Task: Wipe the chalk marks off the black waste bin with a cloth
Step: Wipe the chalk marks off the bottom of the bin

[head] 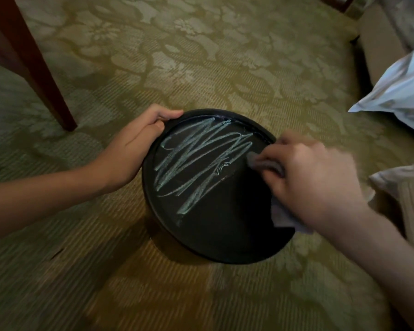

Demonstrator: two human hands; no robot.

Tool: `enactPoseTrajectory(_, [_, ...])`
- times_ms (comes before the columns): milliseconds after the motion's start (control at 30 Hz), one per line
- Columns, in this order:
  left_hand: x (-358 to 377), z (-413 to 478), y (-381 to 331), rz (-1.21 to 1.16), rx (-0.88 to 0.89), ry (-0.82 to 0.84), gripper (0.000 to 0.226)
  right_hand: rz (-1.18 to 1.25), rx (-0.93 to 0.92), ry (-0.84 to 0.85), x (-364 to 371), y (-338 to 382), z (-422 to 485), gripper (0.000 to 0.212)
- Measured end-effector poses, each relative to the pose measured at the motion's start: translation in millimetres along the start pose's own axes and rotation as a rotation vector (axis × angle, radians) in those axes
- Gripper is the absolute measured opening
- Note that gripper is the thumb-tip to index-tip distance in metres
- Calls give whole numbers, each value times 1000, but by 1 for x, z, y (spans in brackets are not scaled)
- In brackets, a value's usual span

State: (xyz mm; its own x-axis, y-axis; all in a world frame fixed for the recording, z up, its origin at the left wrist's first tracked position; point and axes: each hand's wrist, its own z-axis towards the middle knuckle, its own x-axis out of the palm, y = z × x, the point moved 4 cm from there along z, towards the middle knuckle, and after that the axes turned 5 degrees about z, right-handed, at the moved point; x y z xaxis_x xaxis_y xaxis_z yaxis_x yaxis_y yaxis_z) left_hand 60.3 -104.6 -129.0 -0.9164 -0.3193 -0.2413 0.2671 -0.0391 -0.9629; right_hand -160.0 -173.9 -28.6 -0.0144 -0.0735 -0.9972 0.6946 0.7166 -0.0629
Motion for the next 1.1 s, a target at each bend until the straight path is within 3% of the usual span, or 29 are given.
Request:
enactPoseTrajectory(167, [3,1,2,-54,9,2,34,273,-305,135,-2,72,-49,9])
enactPoseTrajectory(233, [2,2,2,-39,14,4,34,237,-255,162,0,58,-40,16])
enactPoseTrajectory(300, [1,2,2,-17,5,3,35,82,-119,78,3,18,-25,26])
enactPoseTrajectory(433, [0,1,0,25,-4,7,37,-99,112,-13,-3,-27,0,24])
enactPoseTrajectory(533, [0,0,1,23,-11,0,37,-63,-8,18,-1,2,-16,19])
enactPoseTrajectory(667, [0,-1,2,14,-8,2,37,186,-212,150,2,42,-42,13])
enactPoseTrajectory(733, [-1,-1,1,36,2,8,38,107,-179,92,2,29,-25,17])
enactPoseTrajectory(867, [-1,-1,-2,51,19,9,38,-131,57,-128,1,-21,23,19])
enactPoseTrajectory(1100, [-4,-3,0,118,43,21,39,-315,31,-5,-1,-17,-7,11])
